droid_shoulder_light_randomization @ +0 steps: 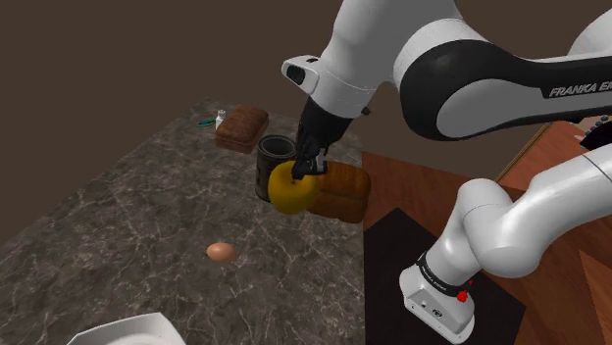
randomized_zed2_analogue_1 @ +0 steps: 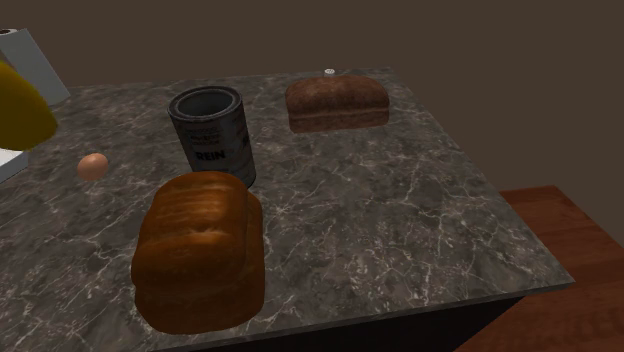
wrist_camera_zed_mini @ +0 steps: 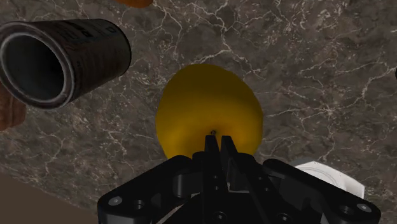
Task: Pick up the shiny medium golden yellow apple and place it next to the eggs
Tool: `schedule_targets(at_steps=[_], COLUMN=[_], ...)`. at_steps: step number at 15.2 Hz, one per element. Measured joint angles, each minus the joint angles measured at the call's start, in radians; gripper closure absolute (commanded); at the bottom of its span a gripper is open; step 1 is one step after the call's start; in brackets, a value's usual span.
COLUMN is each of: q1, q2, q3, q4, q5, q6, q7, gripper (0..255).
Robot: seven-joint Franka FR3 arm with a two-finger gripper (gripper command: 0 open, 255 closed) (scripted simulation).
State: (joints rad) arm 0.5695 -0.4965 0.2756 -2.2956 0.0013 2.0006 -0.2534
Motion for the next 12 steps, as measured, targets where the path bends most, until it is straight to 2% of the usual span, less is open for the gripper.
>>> schedule_targets(at_steps=[4,12], q1=[0.012,0.016], q2=[0.059,0.075], q3=[0.066,0.085], q4=[0.043,-0.051], q5=[-0.002,-0.003], q6=[0.011,0.119], q7=[0.081,0.107], gripper=[255,255])
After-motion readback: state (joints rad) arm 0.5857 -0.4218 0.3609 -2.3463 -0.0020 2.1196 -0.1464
